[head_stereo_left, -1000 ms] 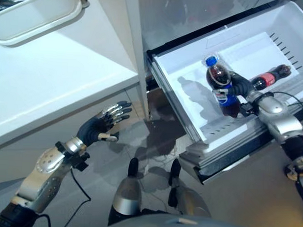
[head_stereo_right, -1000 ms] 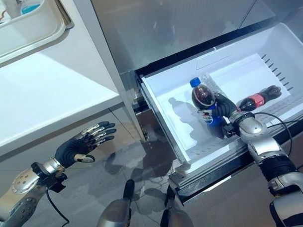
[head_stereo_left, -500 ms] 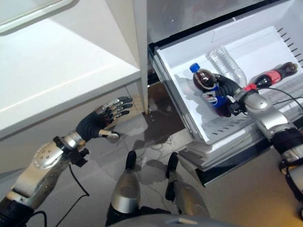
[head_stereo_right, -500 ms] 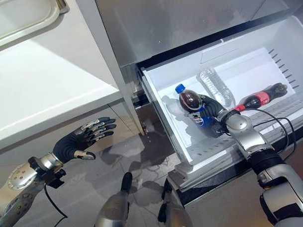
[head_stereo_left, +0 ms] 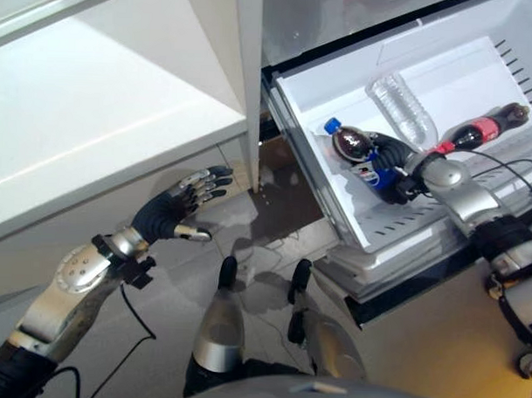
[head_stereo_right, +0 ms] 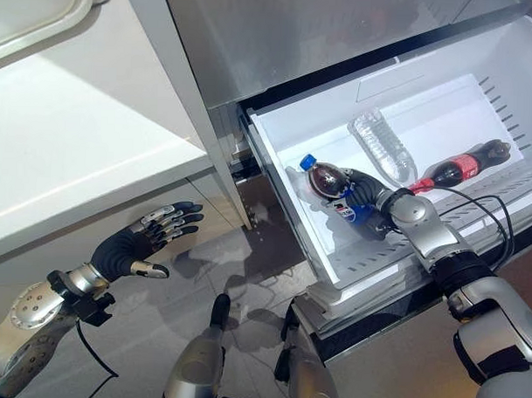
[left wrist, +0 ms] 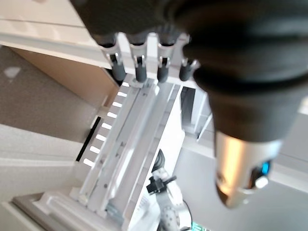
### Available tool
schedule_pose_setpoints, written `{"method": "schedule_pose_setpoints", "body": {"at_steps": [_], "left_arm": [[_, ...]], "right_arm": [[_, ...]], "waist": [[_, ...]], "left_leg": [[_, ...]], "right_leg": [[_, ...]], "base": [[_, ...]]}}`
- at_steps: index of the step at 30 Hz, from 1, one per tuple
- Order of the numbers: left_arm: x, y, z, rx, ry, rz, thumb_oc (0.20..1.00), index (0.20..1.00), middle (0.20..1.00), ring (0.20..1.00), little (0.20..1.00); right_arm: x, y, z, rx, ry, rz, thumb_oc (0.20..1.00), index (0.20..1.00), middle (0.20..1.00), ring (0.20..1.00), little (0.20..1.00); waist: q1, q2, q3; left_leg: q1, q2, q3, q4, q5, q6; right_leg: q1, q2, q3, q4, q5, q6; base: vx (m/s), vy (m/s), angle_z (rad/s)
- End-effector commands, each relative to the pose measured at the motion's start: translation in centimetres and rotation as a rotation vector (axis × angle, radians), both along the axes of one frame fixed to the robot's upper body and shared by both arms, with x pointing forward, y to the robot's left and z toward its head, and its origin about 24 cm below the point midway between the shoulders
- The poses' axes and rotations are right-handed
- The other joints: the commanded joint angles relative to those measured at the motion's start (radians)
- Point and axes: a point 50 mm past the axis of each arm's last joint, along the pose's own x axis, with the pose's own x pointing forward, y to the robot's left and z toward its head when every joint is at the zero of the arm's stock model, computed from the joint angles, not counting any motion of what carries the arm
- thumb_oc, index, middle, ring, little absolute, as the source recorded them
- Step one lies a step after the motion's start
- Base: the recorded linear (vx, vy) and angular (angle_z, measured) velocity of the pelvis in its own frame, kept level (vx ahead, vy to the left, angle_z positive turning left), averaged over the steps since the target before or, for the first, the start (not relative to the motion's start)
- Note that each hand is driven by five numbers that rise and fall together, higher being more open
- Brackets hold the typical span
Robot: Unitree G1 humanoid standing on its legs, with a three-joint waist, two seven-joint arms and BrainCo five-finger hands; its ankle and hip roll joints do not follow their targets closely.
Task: Take the drinks into the refrigerator
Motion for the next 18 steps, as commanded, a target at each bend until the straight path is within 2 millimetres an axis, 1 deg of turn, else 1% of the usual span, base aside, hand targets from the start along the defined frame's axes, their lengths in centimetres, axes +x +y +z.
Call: {"method": "schedule_pose_setpoints", "body": {"at_steps": [1, 2, 3, 4, 12, 15, 18], "left_arm": [[-1.2, -1.2, 1.7, -0.007, -0.101, -0.064, 1.0, 1.0, 1.0, 1.0, 1.0], [-1.2, -1.2, 1.7, -0.005, -0.103, -0.062, 1.0, 1.0, 1.0, 1.0, 1.0], [-1.3, -1.2, 1.7, -0.005, -0.103, -0.062, 1.0, 1.0, 1.0, 1.0, 1.0], [-1.3, -1.2, 1.8, -0.009, -0.108, -0.06, 1.0, 1.0, 1.0, 1.0, 1.0], [-1.2, -1.0, 1.7, -0.021, -0.103, -0.043, 1.0, 1.0, 1.0, 1.0, 1.0], [-1.2, -1.1, 1.7, -0.029, -0.095, -0.048, 1.0, 1.0, 1.0, 1.0, 1.0], [-1.1, -0.9, 1.6, -0.028, -0.082, -0.051, 1.0, 1.0, 1.0, 1.0, 1.0]], "right_arm": [[1.2, 2.0, 2.9, -0.021, -0.101, 0.065, 0.228, 0.228, 0.228, 0.228, 0.228], [1.3, 2.0, 3.0, -0.025, -0.1, 0.065, 0.429, 0.429, 0.429, 0.429, 0.429], [1.3, 2.0, 3.0, -0.025, -0.1, 0.065, 0.57, 0.57, 0.57, 0.57, 0.57], [1.4, 2.0, 3.0, -0.026, -0.1, 0.06, 1.0, 1.0, 1.0, 1.0, 1.0], [1.6, 2.4, 3.7, -0.014, -0.122, 0.059, 1.0, 1.0, 1.0, 1.0, 1.0], [1.6, 2.4, 3.8, -0.008, -0.127, 0.06, 1.0, 1.0, 1.0, 1.0, 1.0], [1.3, 2.6, 4.4, -0.006, -0.152, 0.08, 1.0, 1.0, 1.0, 1.0, 1.0]], "waist": [[0.013, 0.017, 0.003], [0.013, 0.016, 0.003], [0.012, 0.016, 0.003], [0.011, 0.016, 0.002], [0.006, 0.013, -0.003], [0.005, 0.01, -0.013], [0.004, 0.004, -0.028]], "left_leg": [[-0.087, 0.012, -0.069, 0.014, 0.044, 0.022], [-0.086, 0.011, -0.069, 0.013, 0.043, 0.022], [-0.086, 0.011, -0.069, 0.013, 0.043, 0.022], [-0.084, 0.011, -0.068, 0.012, 0.042, 0.023], [-0.07, 0.013, -0.066, 0.012, 0.037, 0.024], [-0.061, 0.01, -0.065, 0.013, 0.031, 0.027], [-0.05, 0.008, -0.063, 0.013, 0.025, 0.028]], "right_leg": [[-0.071, -0.081, -0.032, 0.183, -0.043, 0.101], [-0.071, -0.082, -0.033, 0.182, -0.043, 0.101], [-0.07, -0.082, -0.033, 0.182, -0.043, 0.101], [-0.071, -0.082, -0.031, 0.183, -0.043, 0.101], [-0.066, -0.083, -0.03, 0.188, -0.049, 0.1], [-0.06, -0.085, -0.03, 0.192, -0.051, 0.1], [-0.05, -0.086, -0.031, 0.192, -0.053, 0.1]], "base": [[0.0, 0.0, 0.0], [0.0, 0.0, 0.0], [0.0, 0.0, 0.0], [0.0, 0.0, 0.0], [0.0, 0.0, 0.0], [0.0, 0.0, 0.0], [0.0, 0.0, 0.0]]}}
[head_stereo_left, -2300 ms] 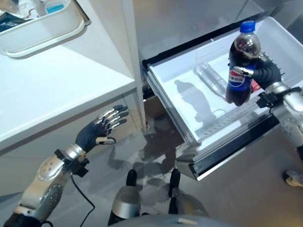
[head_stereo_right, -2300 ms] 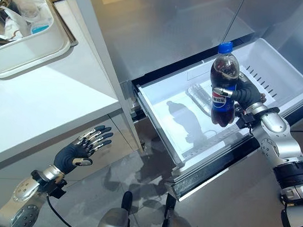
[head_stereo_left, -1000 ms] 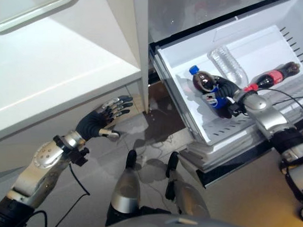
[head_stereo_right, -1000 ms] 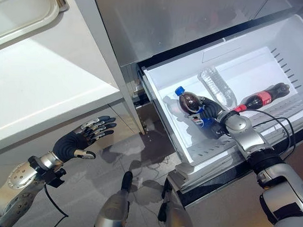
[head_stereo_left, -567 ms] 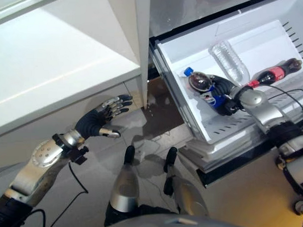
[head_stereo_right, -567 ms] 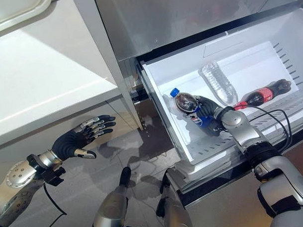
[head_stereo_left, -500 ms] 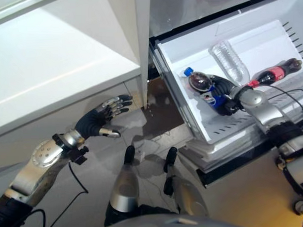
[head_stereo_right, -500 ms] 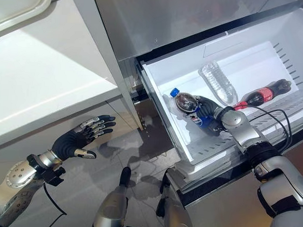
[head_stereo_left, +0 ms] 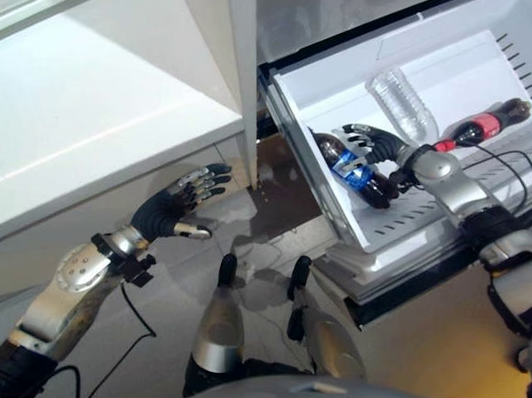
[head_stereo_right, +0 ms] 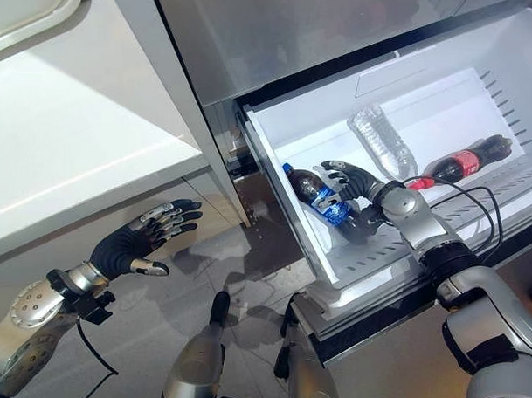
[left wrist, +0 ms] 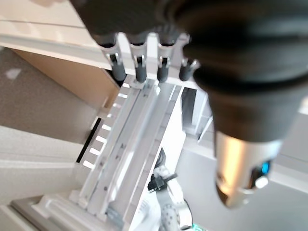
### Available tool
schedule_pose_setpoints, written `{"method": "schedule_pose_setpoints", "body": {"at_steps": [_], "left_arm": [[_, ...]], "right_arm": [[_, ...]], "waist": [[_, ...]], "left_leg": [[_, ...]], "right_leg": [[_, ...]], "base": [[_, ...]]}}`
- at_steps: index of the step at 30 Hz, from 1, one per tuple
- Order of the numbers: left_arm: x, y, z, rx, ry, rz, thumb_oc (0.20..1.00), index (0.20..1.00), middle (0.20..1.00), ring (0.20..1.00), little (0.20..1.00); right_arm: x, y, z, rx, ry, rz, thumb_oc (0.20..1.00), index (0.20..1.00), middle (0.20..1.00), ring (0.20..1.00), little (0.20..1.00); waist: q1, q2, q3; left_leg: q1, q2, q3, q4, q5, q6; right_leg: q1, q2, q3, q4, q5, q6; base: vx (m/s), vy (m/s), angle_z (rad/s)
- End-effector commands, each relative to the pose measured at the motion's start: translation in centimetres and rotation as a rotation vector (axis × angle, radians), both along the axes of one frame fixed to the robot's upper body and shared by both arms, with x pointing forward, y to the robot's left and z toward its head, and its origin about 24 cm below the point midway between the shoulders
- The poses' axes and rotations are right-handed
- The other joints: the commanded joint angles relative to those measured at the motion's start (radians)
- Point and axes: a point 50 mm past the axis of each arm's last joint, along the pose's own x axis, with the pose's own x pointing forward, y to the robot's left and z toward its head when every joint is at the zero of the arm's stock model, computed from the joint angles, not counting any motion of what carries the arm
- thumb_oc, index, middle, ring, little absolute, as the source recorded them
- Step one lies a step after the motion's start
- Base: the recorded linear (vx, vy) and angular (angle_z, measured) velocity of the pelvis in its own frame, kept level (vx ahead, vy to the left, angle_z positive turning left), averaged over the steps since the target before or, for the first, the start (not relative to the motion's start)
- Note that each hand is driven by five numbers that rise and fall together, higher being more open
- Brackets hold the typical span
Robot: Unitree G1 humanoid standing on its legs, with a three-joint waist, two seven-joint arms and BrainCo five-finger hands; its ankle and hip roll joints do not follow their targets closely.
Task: Take the drinks into the refrigerator
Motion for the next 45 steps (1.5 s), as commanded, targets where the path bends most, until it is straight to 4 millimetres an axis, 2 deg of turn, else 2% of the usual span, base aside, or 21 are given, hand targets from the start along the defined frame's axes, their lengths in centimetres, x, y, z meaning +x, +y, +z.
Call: {"method": "schedule_pose_setpoints", "body": {"at_steps": [1, 6, 9, 10, 11, 15, 17, 21, 24, 30, 35, 40, 45], "left_arm": [[-1.2, -1.0, 1.4, -0.025, -0.071, -0.069, 1.0, 1.0, 1.0, 1.0, 1.0], [-1.1, -0.9, 1.6, -0.018, -0.068, -0.074, 1.0, 1.0, 1.0, 1.0, 1.0], [-1.1, -0.4, 1.7, -0.017, -0.066, -0.06, 1.0, 1.0, 1.0, 1.0, 1.0], [-1.1, -0.4, 1.7, -0.016, -0.065, -0.061, 1.0, 1.0, 1.0, 1.0, 1.0], [-1.2, -0.2, 1.7, -0.021, -0.063, -0.047, 1.0, 1.0, 1.0, 1.0, 1.0], [-1.1, 0.0, 1.3, -0.024, -0.041, -0.047, 1.0, 1.0, 1.0, 1.0, 1.0], [-1.2, 0.1, 1.3, -0.021, -0.036, -0.051, 1.0, 1.0, 1.0, 1.0, 1.0], [-1.4, 0.5, 0.9, -0.024, -0.023, -0.034, 1.0, 1.0, 1.0, 1.0, 1.0], [-1.9, 0.9, 0.7, -0.038, -0.023, -0.009, 1.0, 1.0, 1.0, 1.0, 1.0], [-2.6, 1.6, 0.2, -0.046, -0.025, 0.036, 1.0, 1.0, 1.0, 1.0, 1.0], [-3.0, 2.1, -0.1, -0.058, -0.039, 0.09, 1.0, 1.0, 1.0, 1.0, 1.0], [-3.4, 2.1, -0.6, -0.08, -0.04, 0.114, 1.0, 1.0, 1.0, 1.0, 1.0], [-3.6, 2.0, -1.0, -0.086, -0.038, 0.116, 1.0, 1.0, 1.0, 1.0, 1.0]], "right_arm": [[0.5, 1.4, 4.1, -0.009, -0.136, 0.068, 1.0, 1.0, 1.0, 1.0, 1.0], [-0.3, 1.0, 4.8, 0.014, -0.18, 0.079, 1.0, 1.0, 1.0, 1.0, 1.0], [-2.2, 0.0, 6.5, 0.093, -0.273, 0.098, 1.0, 1.0, 1.0, 1.0, 1.0], [-2.2, 0.0, 6.5, 0.093, -0.273, 0.097, 1.0, 1.0, 1.0, 1.0, 1.0], [-3.4, -1.1, 6.6, 0.137, -0.309, 0.082, 1.0, 1.0, 1.0, 1.0, 1.0], [-5.8, -2.9, 7.0, 0.12, -0.371, 0.068, 1.0, 1.0, 1.0, 1.0, 1.0], [-6.4, -3.2, 7.3, 0.123, -0.385, 0.071, 1.0, 1.0, 1.0, 1.0, 1.0], [-9.3, -4.0, 8.6, 0.133, -0.492, 0.095, 1.0, 1.0, 1.0, 1.0, 1.0], [-10.8, -4.6, 8.3, 0.14, -0.528, 0.088, 1.0, 1.0, 1.0, 1.0, 1.0], [-13.5, -6.8, 5.6, 0.199, -0.522, -0.019, 1.0, 1.0, 1.0, 1.0, 1.0], [-15.5, -8.3, 3.2, 0.232, -0.541, -0.153, 1.0, 1.0, 1.0, 1.0, 1.0], [-16.7, -8.8, -0.5, 0.296, -0.496, -0.284, 1.0, 1.0, 1.0, 1.0, 1.0], [-17.6, -8.8, -3.4, 0.304, -0.402, -0.332, 1.0, 1.0, 1.0, 1.0, 1.0]], "waist": [[0.006, 0.003, -0.033], [0.006, -0.01, -0.058], [-0.005, -0.032, -0.089], [-0.004, -0.032, -0.089], [-0.014, -0.042, -0.106], [-0.027, -0.057, -0.139], [-0.029, -0.061, -0.148], [-0.058, -0.079, -0.187], [-0.077, -0.084, -0.206], [-0.108, -0.084, -0.238], [-0.137, -0.069, -0.262], [-0.159, -0.051, -0.28], [-0.184, -0.035, -0.293]], "left_leg": [[-0.051, 0.009, -0.064, 0.004, 0.023, 0.028], [-0.034, 0.007, -0.061, 0.008, 0.013, 0.029], [-0.013, 0.002, -0.058, 0.012, -0.003, 0.034], [-0.013, 0.002, -0.058, 0.012, -0.003, 0.034], [-0.004, -0.001, -0.057, 0.016, -0.012, 0.036], [0.019, -0.006, -0.054, 0.023, -0.031, 0.042], [0.027, -0.007, -0.051, 0.028, -0.038, 0.044], [0.061, -0.011, -0.016, 0.05, -0.07, 0.052], [0.078, -0.013, 0.011, 0.063, -0.088, 0.056], [0.112, -0.014, 0.052, 0.06, -0.107, 0.062], [0.15, -0.015, 0.084, 0.049, -0.121, 0.068], [0.181, -0.02, 0.108, 0.04, -0.131, 0.073], [0.199, -0.025, 0.128, 0.033, -0.135, 0.075]], "right_leg": [[-0.052, -0.088, -0.03, 0.191, -0.058, 0.107], [-0.03, -0.092, -0.031, 0.183, -0.059, 0.108], [-0.006, -0.094, -0.028, 0.179, -0.061, 0.11], [-0.006, -0.094, -0.028, 0.179, -0.061, 0.11], [0.006, -0.097, -0.028, 0.18, -0.063, 0.111], [0.029, -0.104, -0.026, 0.183, -0.071, 0.116], [0.036, -0.106, -0.023, 0.184, -0.073, 0.117], [0.061, -0.103, 0.005, 0.176, -0.072, 0.125], [0.068, -0.1, 0.035, 0.165, -0.066, 0.131], [0.072, -0.095, 0.072, 0.164, -0.061, 0.143], [0.072, -0.09, 0.095, 0.173, -0.061, 0.151], [0.077, -0.087, 0.113, 0.18, -0.067, 0.156], [0.075, -0.086, 0.133, 0.175, -0.063, 0.158]], "base": [[0.0, 0.0, 0.0], [0.01, -0.002, 0.0], [0.04, -0.008, 0.0], [0.05, -0.006, 0.0], [0.06, -0.003, -0.02], [0.07, 0.003, 0.0], [0.07, 0.012, -0.01], [0.08, 0.032, -0.1], [0.06, 0.027, -0.31], [0.06, 0.034, -0.26], [0.06, 0.046, -0.2], [0.04, 0.037, -0.15], [0.01, 0.034, -0.1]]}}
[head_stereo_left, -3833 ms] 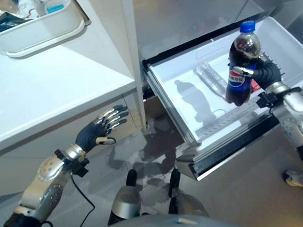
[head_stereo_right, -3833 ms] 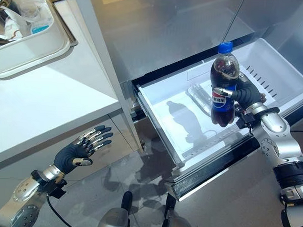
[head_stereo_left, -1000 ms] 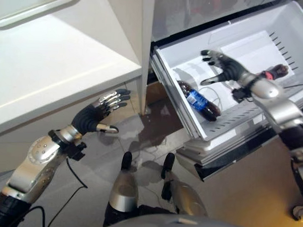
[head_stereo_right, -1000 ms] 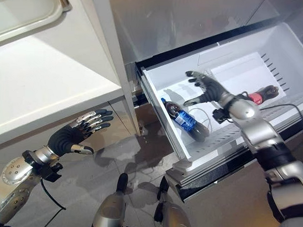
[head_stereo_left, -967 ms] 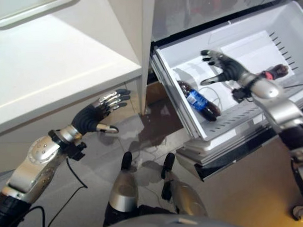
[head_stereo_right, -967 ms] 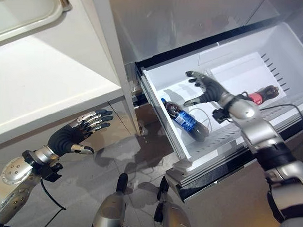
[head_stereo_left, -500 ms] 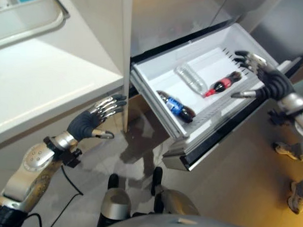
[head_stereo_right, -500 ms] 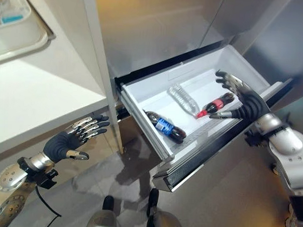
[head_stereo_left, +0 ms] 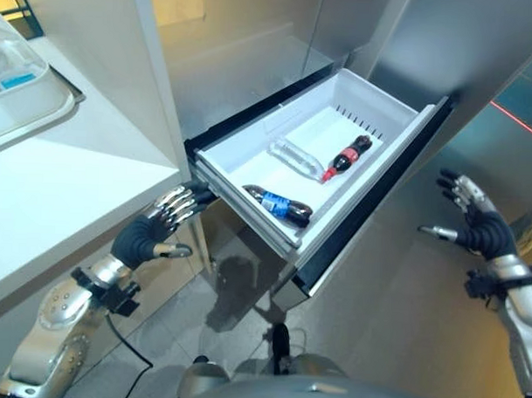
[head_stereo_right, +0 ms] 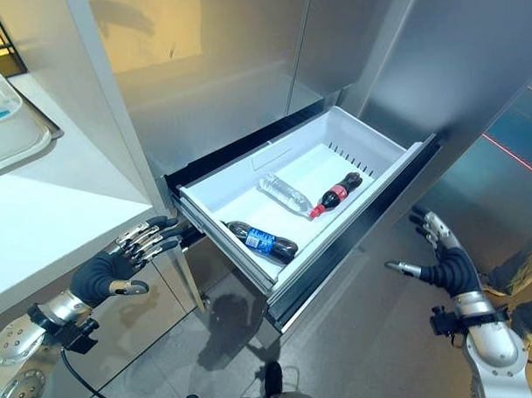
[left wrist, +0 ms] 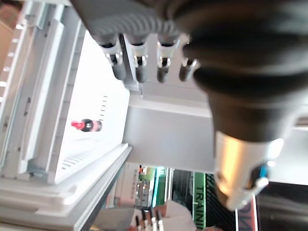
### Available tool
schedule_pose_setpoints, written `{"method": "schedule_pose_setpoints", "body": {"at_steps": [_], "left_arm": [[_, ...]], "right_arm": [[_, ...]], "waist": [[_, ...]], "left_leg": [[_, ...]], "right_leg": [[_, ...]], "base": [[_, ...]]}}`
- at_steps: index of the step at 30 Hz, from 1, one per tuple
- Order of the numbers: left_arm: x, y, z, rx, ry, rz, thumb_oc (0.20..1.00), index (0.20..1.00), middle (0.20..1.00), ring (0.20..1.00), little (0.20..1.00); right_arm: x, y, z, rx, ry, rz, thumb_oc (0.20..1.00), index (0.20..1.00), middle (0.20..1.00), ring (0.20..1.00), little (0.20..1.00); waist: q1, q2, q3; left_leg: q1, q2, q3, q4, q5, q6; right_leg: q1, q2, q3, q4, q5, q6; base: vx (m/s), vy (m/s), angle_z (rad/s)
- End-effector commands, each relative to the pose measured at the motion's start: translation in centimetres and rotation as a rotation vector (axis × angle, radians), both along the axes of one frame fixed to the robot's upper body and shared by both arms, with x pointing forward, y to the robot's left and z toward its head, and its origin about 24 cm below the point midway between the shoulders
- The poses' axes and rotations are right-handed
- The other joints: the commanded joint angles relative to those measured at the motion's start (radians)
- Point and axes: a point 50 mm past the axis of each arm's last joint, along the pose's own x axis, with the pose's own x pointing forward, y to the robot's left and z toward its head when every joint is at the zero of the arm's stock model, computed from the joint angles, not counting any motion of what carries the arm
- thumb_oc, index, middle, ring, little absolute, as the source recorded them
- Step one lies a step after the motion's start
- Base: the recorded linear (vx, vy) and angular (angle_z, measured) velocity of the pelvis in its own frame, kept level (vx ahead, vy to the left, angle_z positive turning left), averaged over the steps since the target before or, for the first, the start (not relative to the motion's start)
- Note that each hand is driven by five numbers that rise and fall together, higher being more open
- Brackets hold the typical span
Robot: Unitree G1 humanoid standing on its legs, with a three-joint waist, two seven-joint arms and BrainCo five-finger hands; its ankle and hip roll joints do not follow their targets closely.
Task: Take the drinks into the refrigerator
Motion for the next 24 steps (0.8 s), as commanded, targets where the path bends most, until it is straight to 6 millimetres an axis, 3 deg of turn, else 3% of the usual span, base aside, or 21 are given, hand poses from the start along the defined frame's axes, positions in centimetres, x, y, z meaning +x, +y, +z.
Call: {"method": "schedule_pose_setpoints", "body": {"at_steps": [1, 7, 8, 10, 11, 18, 24], "left_arm": [[-0.4, 0.3, 1.3, 0.018, -0.097, -0.005, 1.0, 1.0, 1.0, 1.0, 1.0], [-0.4, 0.1, 1.2, 0.03, -0.103, -0.014, 1.0, 1.0, 1.0, 1.0, 1.0], [-0.3, 0.0, 1.2, 0.032, -0.106, -0.017, 1.0, 1.0, 1.0, 1.0, 1.0], [-0.2, -0.2, 1.1, 0.03, -0.107, -0.019, 1.0, 1.0, 1.0, 1.0, 1.0], [-0.2, -0.2, 1.1, 0.028, -0.107, -0.017, 1.0, 1.0, 1.0, 1.0, 1.0], [0.4, -0.8, 0.6, 0.007, -0.101, -0.027, 1.0, 1.0, 1.0, 1.0, 1.0], [0.9, -1.4, 0.5, -0.021, -0.092, -0.055, 1.0, 1.0, 1.0, 1.0, 1.0]], "right_arm": [[0.6, -0.1, 1.9, -0.038, -0.128, -0.003, 1.0, 1.0, 1.0, 1.0, 1.0], [0.3, -0.5, -1.5, -0.046, 0.018, -0.038, 1.0, 1.0, 1.0, 1.0, 1.0], [0.1, -0.4, -3.1, -0.021, 0.076, -0.048, 0.909, 0.909, 0.909, 0.909, 0.909], [0.1, 0.2, -4.4, 0.028, 0.12, -0.039, 0.278, 0.278, 0.278, 0.278, 0.278], [0.1, 0.6, -4.9, 0.03, 0.139, -0.018, 0.2, 0.2, 0.2, 0.2, 0.2], [1.9, 3.0, -7.7, 0.045, 0.243, 0.058, 0.2, 0.2, 0.2, 0.2, 0.2], [4.9, 5.1, -7.5, -0.005, 0.233, 0.133, 0.2, 0.2, 0.2, 0.2, 0.2]], "waist": [[0.001, 0.003, -0.002], [-0.011, 0.015, -0.005], [-0.013, 0.018, -0.006], [-0.013, 0.02, -0.006], [-0.013, 0.02, -0.005], [0.013, 0.033, -0.006], [0.052, 0.043, 0.0]], "left_leg": [[-0.02, -0.018, -0.047, 0.042, -0.1, 0.07], [-0.017, -0.023, -0.031, 0.041, -0.099, 0.071], [-0.015, -0.024, -0.03, 0.04, -0.099, 0.071], [-0.013, -0.024, -0.029, 0.038, -0.098, 0.07], [-0.012, -0.025, -0.031, 0.037, -0.098, 0.069], [-0.008, -0.027, -0.043, 0.034, -0.095, 0.068], [-0.006, -0.028, -0.061, 0.034, -0.092, 0.066]], "right_leg": [[-0.032, -0.111, -0.031, 0.143, -0.061, 0.147], [-0.037, -0.112, -0.014, 0.136, -0.055, 0.15], [-0.038, -0.112, -0.011, 0.136, -0.054, 0.15], [-0.038, -0.115, -0.013, 0.137, -0.054, 0.151], [-0.037, -0.116, -0.013, 0.137, -0.054, 0.151], [-0.025, -0.123, -0.028, 0.137, -0.059, 0.148], [-0.011, -0.129, -0.048, 0.137, -0.065, 0.145]], "base": [[-0.01, 0.034, -0.16], [-0.02, 0.019, -0.07], [0.0, 0.005, -0.05], [-0.01, 0.003, -0.15], [-0.01, 0.0, -0.17], [0.0, -0.002, -0.01], [0.0, -0.008, 0.02]]}}
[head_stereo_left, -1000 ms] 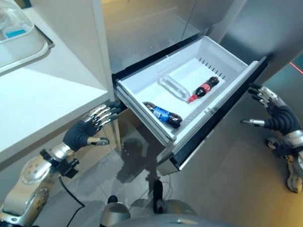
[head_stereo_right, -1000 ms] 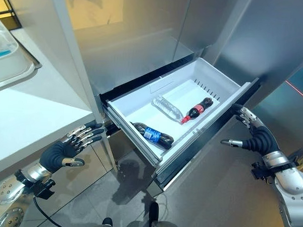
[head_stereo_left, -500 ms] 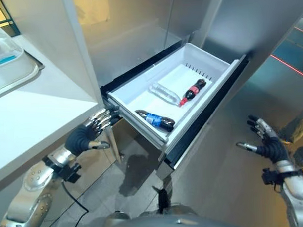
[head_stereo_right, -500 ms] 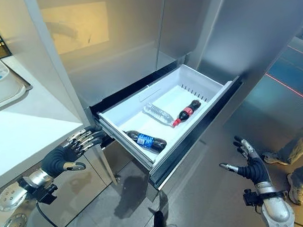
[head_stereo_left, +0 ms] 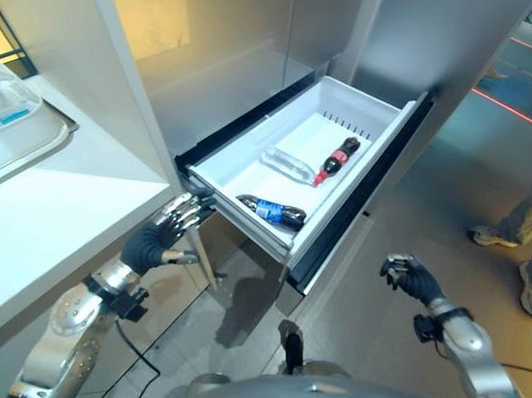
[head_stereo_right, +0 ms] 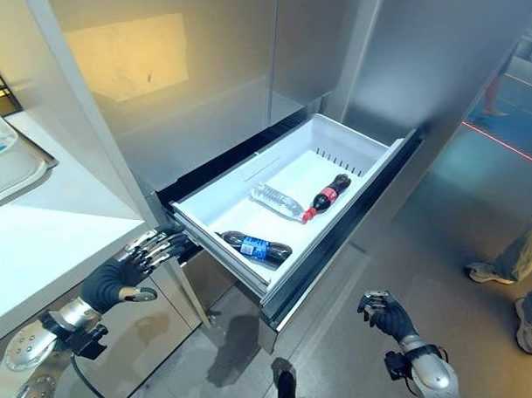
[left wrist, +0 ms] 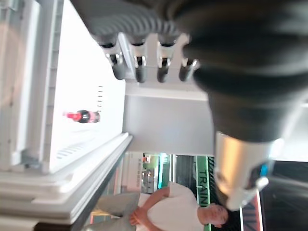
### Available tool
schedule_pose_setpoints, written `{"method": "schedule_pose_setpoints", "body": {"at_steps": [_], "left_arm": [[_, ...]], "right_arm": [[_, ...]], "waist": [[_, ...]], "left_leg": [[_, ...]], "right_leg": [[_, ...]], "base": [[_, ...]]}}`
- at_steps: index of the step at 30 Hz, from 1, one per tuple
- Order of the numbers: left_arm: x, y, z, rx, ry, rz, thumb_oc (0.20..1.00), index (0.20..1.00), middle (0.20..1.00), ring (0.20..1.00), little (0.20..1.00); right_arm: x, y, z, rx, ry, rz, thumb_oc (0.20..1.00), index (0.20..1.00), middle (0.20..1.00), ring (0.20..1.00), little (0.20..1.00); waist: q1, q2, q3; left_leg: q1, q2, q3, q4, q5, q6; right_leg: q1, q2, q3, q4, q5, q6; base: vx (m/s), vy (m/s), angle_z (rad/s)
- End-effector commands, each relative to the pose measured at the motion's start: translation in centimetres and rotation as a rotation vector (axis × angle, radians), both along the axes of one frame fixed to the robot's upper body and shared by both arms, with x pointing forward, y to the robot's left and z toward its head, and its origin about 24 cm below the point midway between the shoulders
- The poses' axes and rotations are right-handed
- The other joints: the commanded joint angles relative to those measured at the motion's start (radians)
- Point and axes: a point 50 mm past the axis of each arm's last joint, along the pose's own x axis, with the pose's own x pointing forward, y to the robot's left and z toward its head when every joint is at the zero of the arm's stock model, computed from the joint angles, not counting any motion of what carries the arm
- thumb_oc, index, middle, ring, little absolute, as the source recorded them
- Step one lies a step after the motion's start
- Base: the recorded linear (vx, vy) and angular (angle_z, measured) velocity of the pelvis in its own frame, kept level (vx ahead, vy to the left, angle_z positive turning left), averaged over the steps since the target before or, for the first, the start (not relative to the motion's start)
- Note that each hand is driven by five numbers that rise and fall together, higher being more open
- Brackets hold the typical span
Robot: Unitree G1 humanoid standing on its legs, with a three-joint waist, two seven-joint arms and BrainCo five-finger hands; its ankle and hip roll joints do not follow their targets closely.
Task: Take the drinks into the refrigerator
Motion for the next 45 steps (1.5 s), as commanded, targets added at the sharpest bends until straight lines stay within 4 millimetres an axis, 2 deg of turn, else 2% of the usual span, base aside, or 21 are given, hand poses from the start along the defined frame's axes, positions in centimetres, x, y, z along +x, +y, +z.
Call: {"method": "schedule_pose_setpoints", "body": {"at_steps": [1, 2, 8, 10, 14, 15, 23, 26, 27, 29, 34, 38, 45], "left_arm": [[0.8, -0.5, 1.7, -0.015, -0.11, -0.031, 1.0, 1.0, 1.0, 1.0, 1.0], [0.9, -0.7, 1.5, -0.039, -0.09, -0.045, 1.0, 1.0, 1.0, 1.0, 1.0], [1.3, -1.9, 2.1, -0.151, -0.058, -0.151, 1.0, 1.0, 1.0, 1.0, 1.0], [1.4, -2.2, 2.2, -0.172, -0.046, -0.176, 1.0, 1.0, 1.0, 1.0, 1.0], [1.6, -3.2, 3.2, -0.211, -0.034, -0.282, 1.0, 1.0, 1.0, 1.0, 1.0], [1.6, -3.2, 3.2, -0.211, -0.034, -0.282, 1.0, 1.0, 1.0, 1.0, 1.0], [1.4, -4.3, 3.7, -0.195, -0.001, -0.398, 1.0, 1.0, 1.0, 1.0, 1.0], [1.5, -4.5, 3.7, -0.195, 0.009, -0.416, 1.0, 1.0, 1.0, 1.0, 1.0], [1.6, -4.9, 3.8, -0.195, 0.013, -0.435, 1.0, 1.0, 1.0, 1.0, 1.0], [1.7, -5.2, 3.8, -0.202, 0.019, -0.452, 1.0, 1.0, 1.0, 1.0, 1.0], [1.9, -5.6, 4.1, -0.216, 0.02, -0.472, 1.0, 1.0, 1.0, 1.0, 1.0], [2.0, -5.7, 4.3, -0.222, 0.018, -0.469, 1.0, 1.0, 1.0, 1.0, 1.0], [2.1, -5.7, 4.5, -0.22, 0.004, -0.462, 1.0, 1.0, 1.0, 1.0, 1.0]], "right_arm": [[3.9, 1.0, 3.6, -0.031, -0.188, 0.055, 0.2, 0.2, 0.2, 0.2, 0.2], [4.8, 1.7, 4.0, -0.06, -0.198, 0.095, 0.2, 0.2, 0.2, 0.2, 0.2], [6.8, 3.5, 4.9, -0.101, -0.212, 0.201, 0.2, 0.2, 0.2, 0.2, 0.2], [7.1, 3.7, 4.9, -0.113, -0.212, 0.209, 0.2, 0.2, 0.2, 0.2, 0.2], [8.9, 5.9, 5.1, -0.114, -0.209, 0.275, 0.2, 0.2, 0.2, 0.2, 0.2], [8.9, 5.9, 5.1, -0.114, -0.209, 0.275, 0.2, 0.2, 0.2, 0.2, 0.2], [13.0, 10.8, 9.4, -0.195, -0.326, 0.474, 0.2, 0.2, 0.2, 0.2, 0.2], [14.0, 11.7, 10.6, -0.204, -0.359, 0.484, 0.2, 0.2, 0.2, 0.2, 0.2], [14.8, 12.8, 12.3, -0.212, -0.409, 0.506, 0.2, 0.2, 0.2, 0.2, 0.2], [15.6, 13.5, 13.4, -0.192, -0.435, 0.497, 0.2, 0.2, 0.2, 0.2, 0.2], [17.3, 14.4, 16.8, -0.215, -0.515, 0.48, 0.2, 0.2, 0.2, 0.2, 0.2], [17.9, 14.8, 18.0, -0.211, -0.538, 0.464, 0.2, 0.2, 0.2, 0.2, 0.2], [17.8, 14.6, 17.6, -0.204, -0.524, 0.46, 0.2, 0.2, 0.2, 0.2, 0.2]], "waist": [[0.03, -0.014, 0.025], [0.047, -0.01, 0.024], [0.078, -0.006, 0.024], [0.081, -0.005, 0.025], [0.094, -0.005, 0.028], [0.094, -0.005, 0.028], [0.157, -0.004, 0.044], [0.17, -0.003, 0.051], [0.187, -0.004, 0.053], [0.204, -0.006, 0.055], [0.239, -0.011, 0.055], [0.254, -0.013, 0.054], [0.258, -0.012, 0.053]], "left_leg": [[-0.02, -0.024, -0.093, 0.035, -0.088, 0.065], [-0.021, -0.024, -0.102, 0.034, -0.086, 0.065], [-0.026, -0.019, -0.137, 0.026, -0.074, 0.06], [-0.026, -0.017, -0.144, 0.023, -0.071, 0.059], [-0.029, -0.011, -0.169, 0.013, -0.057, 0.053], [-0.029, -0.011, -0.169, 0.013, -0.057, 0.053], [-0.057, -0.001, -0.23, 0.008, -0.032, 0.044], [-0.069, 0.0, -0.251, 0.01, -0.025, 0.042], [-0.082, 0.0, -0.271, 0.01, -0.018, 0.041], [-0.096, -0.001, -0.296, 0.012, -0.011, 0.04], [-0.124, -0.011, -0.348, 0.017, 0.001, 0.042], [-0.142, -0.02, -0.375, 0.019, 0.006, 0.046], [-0.154, -0.03, -0.398, 0.018, 0.009, 0.051]], "right_leg": [[-0.019, -0.116, -0.02, 0.156, -0.089, 0.138], [-0.015, -0.118, -0.029, 0.156, -0.092, 0.136], [0.006, -0.122, -0.063, 0.155, -0.104, 0.128], [0.009, -0.122, -0.069, 0.155, -0.106, 0.126], [0.015, -0.119, -0.09, 0.167, -0.116, 0.119], [0.015, -0.119, -0.091, 0.168, -0.116, 0.119], [0.019, -0.125, -0.147, 0.186, -0.127, 0.107], [0.018, -0.129, -0.164, 0.193, -0.13, 0.104], [0.019, -0.134, -0.182, 0.196, -0.132, 0.102], [0.023, -0.142, -0.206, 0.197, -0.131, 0.1], [0.039, -0.156, -0.257, 0.189, -0.131, 0.096], [0.044, -0.169, -0.283, 0.193, -0.128, 0.098], [0.037, -0.186, -0.3, 0.211, -0.131, 0.098]], "base": [[0.02, -0.026, 0.06], [0.0, 0.0, 0.0], [0.01, -0.033, 0.17], [0.0, -0.025, 0.18], [-0.01, -0.026, 0.14], [-0.02, -0.027, 0.17], [-0.03, -0.034, 0.19], [-0.04, -0.03, 0.3], [-0.03, -0.033, 0.37], [-0.04, -0.043, 0.44], [-0.02, -0.014, 0.4], [-0.02, 0.015, 0.33], [-0.02, 0.027, 0.15]]}}
